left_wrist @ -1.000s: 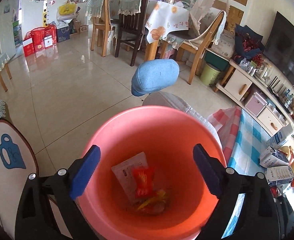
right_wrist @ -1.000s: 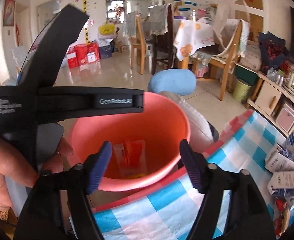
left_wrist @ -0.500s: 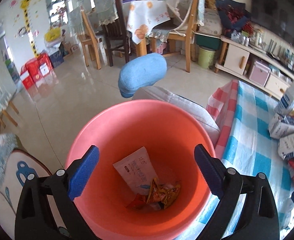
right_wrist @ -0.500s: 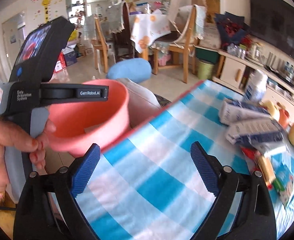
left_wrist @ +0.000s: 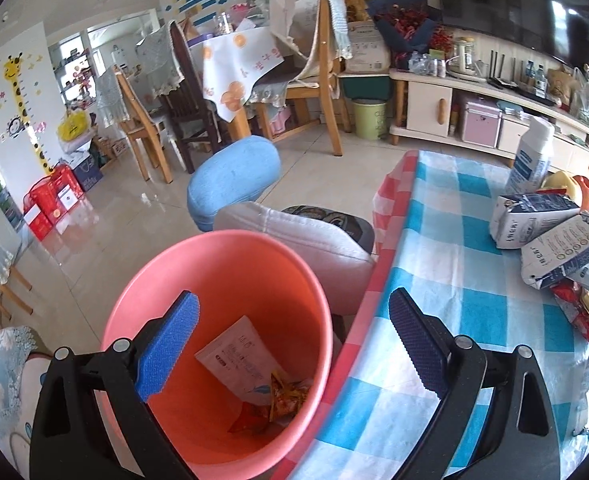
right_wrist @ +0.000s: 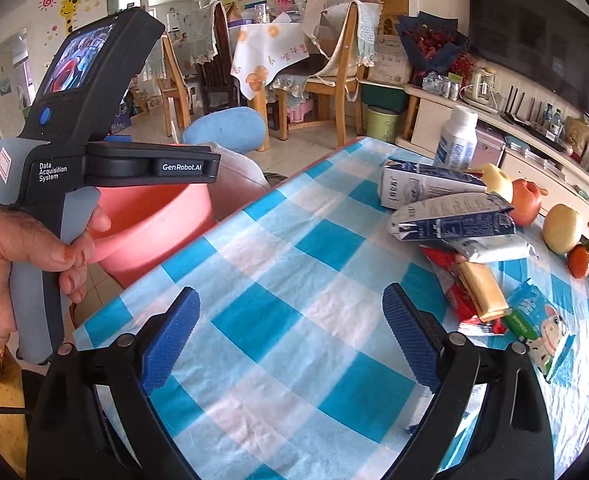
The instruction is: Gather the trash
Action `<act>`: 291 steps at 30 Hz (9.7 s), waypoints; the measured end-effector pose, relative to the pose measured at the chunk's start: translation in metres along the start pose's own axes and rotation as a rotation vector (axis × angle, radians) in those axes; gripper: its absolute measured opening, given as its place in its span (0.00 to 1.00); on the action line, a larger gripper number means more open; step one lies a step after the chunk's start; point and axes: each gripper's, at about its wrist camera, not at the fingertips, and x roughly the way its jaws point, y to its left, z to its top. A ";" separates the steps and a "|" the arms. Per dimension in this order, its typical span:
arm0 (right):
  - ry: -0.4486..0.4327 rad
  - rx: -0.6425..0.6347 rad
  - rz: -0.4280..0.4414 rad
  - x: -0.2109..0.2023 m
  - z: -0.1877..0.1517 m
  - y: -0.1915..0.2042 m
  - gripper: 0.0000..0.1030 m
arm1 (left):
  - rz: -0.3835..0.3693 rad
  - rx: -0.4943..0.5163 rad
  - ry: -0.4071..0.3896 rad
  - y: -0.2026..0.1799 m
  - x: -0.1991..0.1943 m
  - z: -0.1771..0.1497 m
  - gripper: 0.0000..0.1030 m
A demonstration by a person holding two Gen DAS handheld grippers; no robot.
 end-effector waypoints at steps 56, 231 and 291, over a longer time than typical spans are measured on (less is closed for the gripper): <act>-0.021 0.257 -0.228 -0.057 -0.048 -0.204 0.91 | -0.440 0.175 -0.004 -0.164 -0.027 -0.010 0.92; -0.102 -0.094 -0.005 -0.067 -0.004 -0.039 0.58 | -0.463 -0.234 -0.067 0.000 -0.047 -0.015 0.32; -0.122 0.111 -0.124 -0.080 -0.019 -0.035 0.91 | -0.277 -0.145 -0.235 0.002 -0.058 -0.022 0.91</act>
